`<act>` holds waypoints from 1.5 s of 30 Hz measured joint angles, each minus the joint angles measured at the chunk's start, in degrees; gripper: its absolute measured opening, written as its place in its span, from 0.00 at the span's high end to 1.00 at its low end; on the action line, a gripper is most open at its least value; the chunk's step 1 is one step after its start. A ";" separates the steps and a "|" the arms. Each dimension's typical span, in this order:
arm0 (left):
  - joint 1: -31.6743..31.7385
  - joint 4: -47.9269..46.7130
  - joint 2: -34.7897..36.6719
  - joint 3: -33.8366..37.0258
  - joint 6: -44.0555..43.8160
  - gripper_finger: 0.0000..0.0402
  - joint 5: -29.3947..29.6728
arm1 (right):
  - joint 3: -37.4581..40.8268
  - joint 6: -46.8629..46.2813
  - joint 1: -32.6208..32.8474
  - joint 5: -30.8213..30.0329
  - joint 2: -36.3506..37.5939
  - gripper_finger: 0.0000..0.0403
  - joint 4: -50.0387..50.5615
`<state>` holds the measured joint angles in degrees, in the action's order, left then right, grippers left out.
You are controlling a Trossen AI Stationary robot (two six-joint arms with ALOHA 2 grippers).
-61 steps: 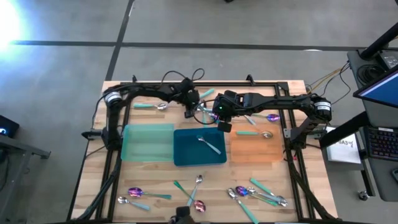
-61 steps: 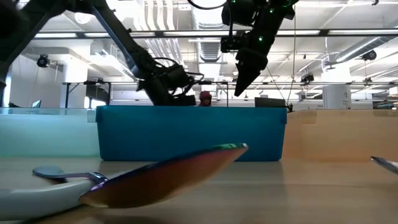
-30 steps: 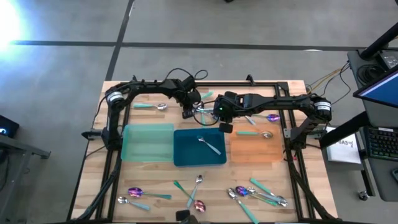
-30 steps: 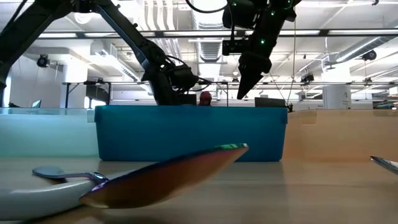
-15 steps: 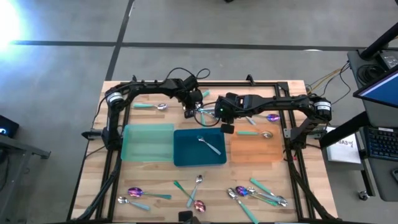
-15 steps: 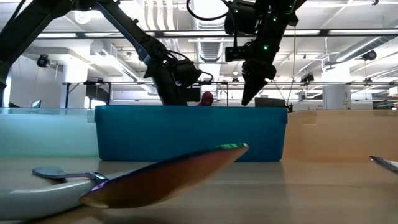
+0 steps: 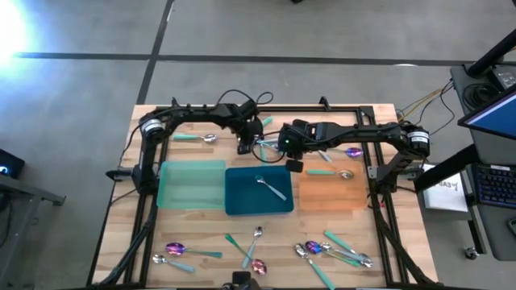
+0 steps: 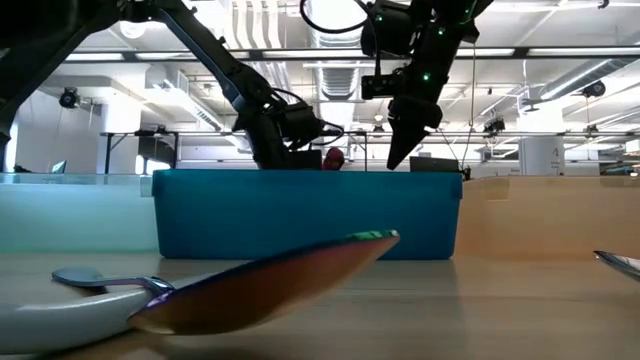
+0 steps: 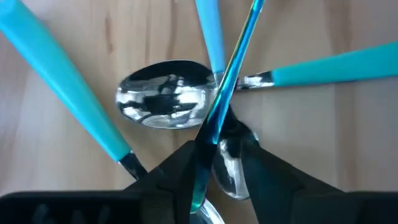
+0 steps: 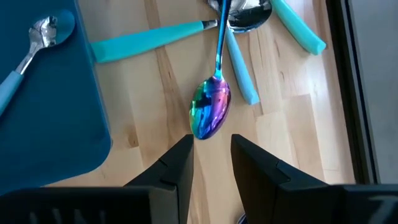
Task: Sort silverware by color (type)
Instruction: Put the violet spoon into the green bin
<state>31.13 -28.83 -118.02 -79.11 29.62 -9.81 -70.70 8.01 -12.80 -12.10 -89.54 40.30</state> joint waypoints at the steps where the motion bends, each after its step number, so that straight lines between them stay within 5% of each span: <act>1: -0.01 0.56 -0.13 -0.01 0.04 0.70 0.86 | 0.00 0.00 0.00 0.01 0.00 0.76 -0.19; 45: 0.75 3.20 -1.70 -0.11 -1.12 0.73 2.83 | 0.00 -0.07 0.00 0.03 0.00 0.76 -0.75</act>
<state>31.88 -25.63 -119.72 -79.22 28.50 -6.98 -70.70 7.94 -12.80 -12.08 -89.54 39.55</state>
